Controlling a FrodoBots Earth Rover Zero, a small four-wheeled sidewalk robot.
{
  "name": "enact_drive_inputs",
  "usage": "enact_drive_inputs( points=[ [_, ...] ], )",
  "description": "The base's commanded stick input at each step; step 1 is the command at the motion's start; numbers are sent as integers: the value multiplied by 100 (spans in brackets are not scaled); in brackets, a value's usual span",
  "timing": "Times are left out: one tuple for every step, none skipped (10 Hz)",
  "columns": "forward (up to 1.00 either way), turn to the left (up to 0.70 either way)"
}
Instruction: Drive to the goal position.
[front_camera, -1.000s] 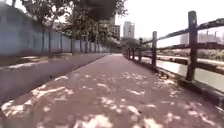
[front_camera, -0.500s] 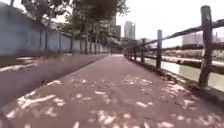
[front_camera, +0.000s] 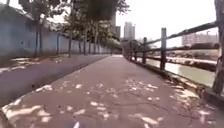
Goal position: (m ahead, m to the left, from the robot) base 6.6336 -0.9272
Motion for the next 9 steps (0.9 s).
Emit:
enact_drive_inputs(
  points=[
    [70, 0],
    [70, 0],
    [70, 0],
    [70, 0],
    [70, 0],
    [70, 0],
    [70, 0],
    [70, 0],
    [70, 0]
  ],
)
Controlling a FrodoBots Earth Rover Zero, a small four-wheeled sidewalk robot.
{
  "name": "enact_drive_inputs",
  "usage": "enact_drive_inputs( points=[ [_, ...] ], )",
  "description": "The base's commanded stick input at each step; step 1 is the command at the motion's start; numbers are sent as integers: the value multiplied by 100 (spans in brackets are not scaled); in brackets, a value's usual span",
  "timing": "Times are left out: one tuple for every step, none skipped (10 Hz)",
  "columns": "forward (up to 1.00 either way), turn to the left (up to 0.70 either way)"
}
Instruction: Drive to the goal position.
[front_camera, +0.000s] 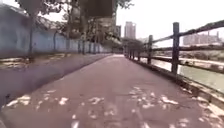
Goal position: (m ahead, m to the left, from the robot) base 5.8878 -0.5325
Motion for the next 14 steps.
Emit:
enact_drive_inputs(
  points=[
    [70, 0],
    [70, 0],
    [70, 0],
    [70, 0],
    [70, 0],
    [70, 0],
    [70, 0],
    [70, 0],
    [70, 0],
    [70, 0],
    [70, 0],
    [70, 0],
    [70, 0],
    [70, 0]
  ],
)
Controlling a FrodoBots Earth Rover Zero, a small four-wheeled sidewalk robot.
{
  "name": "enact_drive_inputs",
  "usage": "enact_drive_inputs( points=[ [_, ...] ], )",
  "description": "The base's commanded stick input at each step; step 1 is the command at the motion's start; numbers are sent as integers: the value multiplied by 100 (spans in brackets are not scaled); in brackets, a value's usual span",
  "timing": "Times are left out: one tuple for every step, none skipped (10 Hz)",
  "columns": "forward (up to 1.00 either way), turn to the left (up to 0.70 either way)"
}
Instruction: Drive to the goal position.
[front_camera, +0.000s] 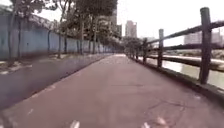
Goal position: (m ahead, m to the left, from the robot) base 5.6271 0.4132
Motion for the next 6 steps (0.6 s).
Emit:
enact_drive_inputs(
  points=[
    [70, 0],
    [70, 0],
    [70, 0],
    [70, 0],
    [70, 0],
    [70, 0]
  ],
)
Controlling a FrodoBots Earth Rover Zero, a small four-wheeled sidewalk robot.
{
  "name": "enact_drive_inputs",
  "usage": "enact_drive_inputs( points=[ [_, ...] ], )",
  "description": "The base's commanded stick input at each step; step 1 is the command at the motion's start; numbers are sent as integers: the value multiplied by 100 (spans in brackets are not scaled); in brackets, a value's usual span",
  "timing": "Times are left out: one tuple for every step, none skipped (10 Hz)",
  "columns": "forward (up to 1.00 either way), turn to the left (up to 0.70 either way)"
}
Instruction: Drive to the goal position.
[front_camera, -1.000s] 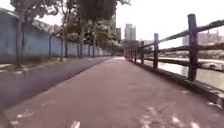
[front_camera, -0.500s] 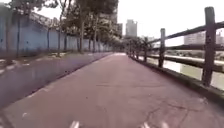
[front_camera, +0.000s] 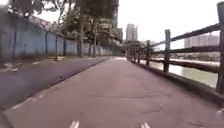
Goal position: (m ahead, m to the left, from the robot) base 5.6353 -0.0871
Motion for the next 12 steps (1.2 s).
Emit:
enact_drive_inputs(
  points=[
    [70, 0],
    [70, 0],
    [70, 0],
    [70, 0],
    [70, 0],
    [70, 0],
    [70, 0],
    [70, 0],
    [70, 0],
    [70, 0],
    [70, 0],
    [70, 0]
  ],
)
